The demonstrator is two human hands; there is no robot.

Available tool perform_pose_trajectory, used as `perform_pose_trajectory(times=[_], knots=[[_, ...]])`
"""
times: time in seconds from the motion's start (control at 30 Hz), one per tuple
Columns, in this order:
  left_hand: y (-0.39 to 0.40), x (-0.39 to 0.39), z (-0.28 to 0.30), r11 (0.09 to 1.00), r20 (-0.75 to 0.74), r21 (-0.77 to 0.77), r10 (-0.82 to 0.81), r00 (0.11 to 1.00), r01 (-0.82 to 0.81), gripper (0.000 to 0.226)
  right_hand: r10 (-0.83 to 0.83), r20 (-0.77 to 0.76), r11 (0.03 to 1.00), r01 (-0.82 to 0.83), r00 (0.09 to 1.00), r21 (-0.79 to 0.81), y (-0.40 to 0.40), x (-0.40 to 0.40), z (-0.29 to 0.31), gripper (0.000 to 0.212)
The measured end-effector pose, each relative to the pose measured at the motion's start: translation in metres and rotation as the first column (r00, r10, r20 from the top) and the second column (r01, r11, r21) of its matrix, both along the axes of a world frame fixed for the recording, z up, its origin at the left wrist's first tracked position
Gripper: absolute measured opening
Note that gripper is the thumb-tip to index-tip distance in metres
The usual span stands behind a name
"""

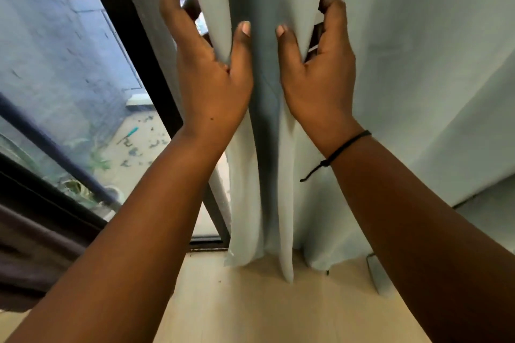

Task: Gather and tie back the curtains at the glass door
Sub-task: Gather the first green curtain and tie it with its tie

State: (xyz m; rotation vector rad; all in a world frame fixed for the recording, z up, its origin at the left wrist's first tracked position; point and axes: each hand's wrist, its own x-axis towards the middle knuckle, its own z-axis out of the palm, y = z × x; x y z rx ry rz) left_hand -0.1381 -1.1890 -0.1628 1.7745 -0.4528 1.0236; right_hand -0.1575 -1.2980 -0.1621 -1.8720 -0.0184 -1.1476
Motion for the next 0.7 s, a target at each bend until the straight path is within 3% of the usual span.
perform_pose_trajectory(times=[0.07,0.13,0.17,0.23,0.33,0.47,0.57,0.7], knots=[[0.01,-0.001,0.015,1.0,0.078,0.029,-0.011,0.997,0.009,0.07,0.019,-0.054,0.992,-0.026,0.998,-0.127,0.012,-0.004,0.011,0.055],[0.022,-0.002,0.027,0.986,0.208,0.155,-0.089,0.974,0.057,0.06,0.022,-0.1,0.959,-0.049,0.995,-0.278,0.024,-0.007,0.019,0.056],[0.026,-0.001,0.032,0.972,0.201,0.222,-0.117,0.973,0.071,0.059,0.034,-0.122,0.938,-0.073,0.992,-0.339,0.03,-0.009,0.021,0.056],[0.034,0.001,0.044,0.952,0.05,0.284,-0.134,0.99,0.115,0.061,0.06,-0.194,0.89,-0.141,0.979,-0.433,0.04,-0.007,0.03,0.057],[0.039,0.005,0.054,0.967,-0.152,0.197,-0.135,0.979,0.164,0.049,-0.023,-0.312,0.801,-0.169,0.95,-0.574,0.048,0.002,0.041,0.054],[0.042,0.007,0.073,0.965,-0.31,0.099,-0.201,0.929,0.242,0.067,-0.142,-0.372,0.725,-0.16,0.917,-0.67,0.056,0.01,0.05,0.029],[0.044,0.01,0.087,0.971,-0.395,0.171,-0.09,0.914,0.169,0.064,-0.118,-0.511,0.719,-0.281,0.852,-0.636,0.068,0.008,0.054,0.024],[0.063,0.016,0.1,0.989,-0.363,0.144,0.071,0.929,-0.019,0.041,-0.023,-0.543,0.658,-0.396,0.839,-0.64,0.079,0.006,0.072,0.023]])
